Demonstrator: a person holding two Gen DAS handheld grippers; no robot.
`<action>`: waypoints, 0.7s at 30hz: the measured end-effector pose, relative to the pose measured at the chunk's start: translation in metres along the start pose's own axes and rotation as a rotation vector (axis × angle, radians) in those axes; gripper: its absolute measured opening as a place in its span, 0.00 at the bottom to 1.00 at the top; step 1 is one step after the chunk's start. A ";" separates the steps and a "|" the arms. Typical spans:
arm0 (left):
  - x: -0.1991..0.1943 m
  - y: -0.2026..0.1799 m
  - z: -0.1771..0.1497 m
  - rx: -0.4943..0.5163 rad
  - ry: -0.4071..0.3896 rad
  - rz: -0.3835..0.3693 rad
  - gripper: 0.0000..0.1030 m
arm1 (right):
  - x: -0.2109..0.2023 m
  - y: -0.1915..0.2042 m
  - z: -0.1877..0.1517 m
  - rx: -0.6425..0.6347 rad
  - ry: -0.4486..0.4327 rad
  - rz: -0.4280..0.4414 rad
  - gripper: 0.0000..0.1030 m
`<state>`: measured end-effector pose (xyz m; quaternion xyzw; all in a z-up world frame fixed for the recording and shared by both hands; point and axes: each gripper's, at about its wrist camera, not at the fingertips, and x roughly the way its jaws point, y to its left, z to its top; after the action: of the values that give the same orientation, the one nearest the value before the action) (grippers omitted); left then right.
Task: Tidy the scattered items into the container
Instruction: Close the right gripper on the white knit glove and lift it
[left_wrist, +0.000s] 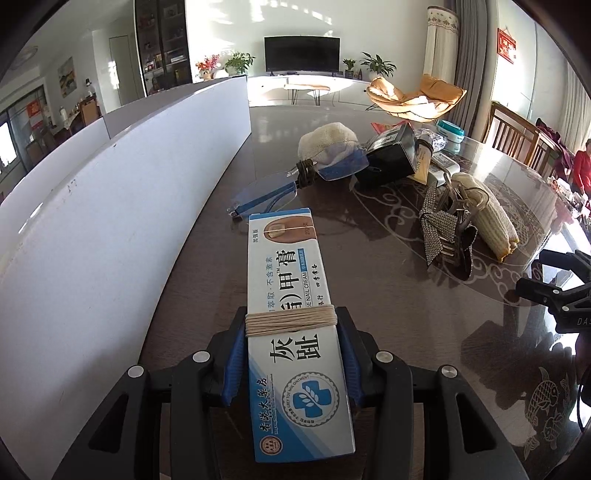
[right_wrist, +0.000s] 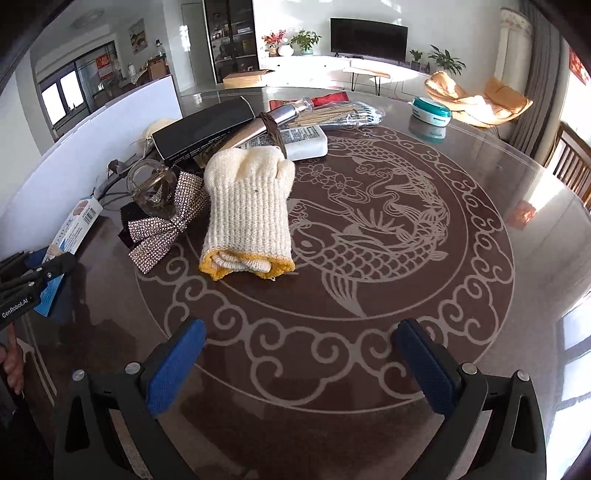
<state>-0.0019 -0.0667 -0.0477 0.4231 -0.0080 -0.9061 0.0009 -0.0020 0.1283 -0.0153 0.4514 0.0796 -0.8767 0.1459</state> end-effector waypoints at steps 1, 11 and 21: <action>0.000 0.000 0.001 0.000 0.000 0.000 0.44 | 0.004 0.003 0.004 -0.028 -0.003 0.013 1.00; 0.000 -0.001 0.001 0.001 -0.001 0.002 0.44 | 0.052 0.004 0.066 -0.048 0.006 0.030 1.00; -0.002 0.002 -0.001 -0.007 -0.003 -0.016 0.44 | 0.029 -0.015 0.053 -0.019 -0.048 0.085 0.35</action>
<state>0.0004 -0.0683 -0.0464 0.4218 -0.0013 -0.9067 -0.0048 -0.0633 0.1225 -0.0078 0.4318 0.0652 -0.8795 0.1891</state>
